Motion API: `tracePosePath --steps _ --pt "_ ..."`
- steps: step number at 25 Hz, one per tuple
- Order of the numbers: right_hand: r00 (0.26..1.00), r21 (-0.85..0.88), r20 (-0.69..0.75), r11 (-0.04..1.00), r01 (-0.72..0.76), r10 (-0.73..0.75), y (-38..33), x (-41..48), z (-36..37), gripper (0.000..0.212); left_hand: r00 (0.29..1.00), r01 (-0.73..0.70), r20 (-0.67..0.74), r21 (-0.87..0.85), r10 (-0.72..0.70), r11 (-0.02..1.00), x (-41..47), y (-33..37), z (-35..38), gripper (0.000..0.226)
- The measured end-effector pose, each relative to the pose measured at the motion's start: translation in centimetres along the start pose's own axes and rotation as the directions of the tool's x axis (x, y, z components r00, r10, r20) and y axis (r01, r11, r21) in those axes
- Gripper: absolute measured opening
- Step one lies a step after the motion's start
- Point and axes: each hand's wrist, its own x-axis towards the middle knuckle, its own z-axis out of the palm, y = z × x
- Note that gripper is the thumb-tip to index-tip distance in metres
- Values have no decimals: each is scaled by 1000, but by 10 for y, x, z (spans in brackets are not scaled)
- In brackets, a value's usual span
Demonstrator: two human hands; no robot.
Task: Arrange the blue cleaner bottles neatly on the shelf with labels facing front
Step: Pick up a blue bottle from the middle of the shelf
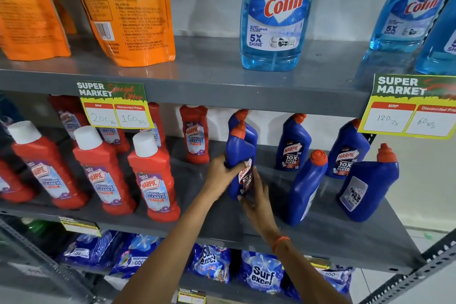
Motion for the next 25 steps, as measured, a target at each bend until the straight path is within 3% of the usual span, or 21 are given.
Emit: tracePosePath --steps 3,7,18,20,22,25 --pt "996 82 50 994 -79 75 6 10 -9 75 993 19 116 -17 -17 1000 2 -5 -10 27" --pt "984 165 121 975 -150 131 7 22 -18 62 984 80 170 -126 -58 989 10 -7 -19 35" --pt "976 87 -34 974 -210 213 12 20 6 62 980 136 165 -176 -107 975 8 -24 -26 48" --pt "979 22 -149 990 -138 139 -3 13 4 57 984 110 149 -102 -94 989 -1 -21 -21 65" --pt "937 -43 -349 999 20 -34 -24 -4 -6 48 995 43 89 -16 -42 999 -15 -17 -13 93" --pt "748 -227 -582 948 225 -317 -50 -34 -30 34 962 -207 -110 300 249 931 -34 -5 0 109"
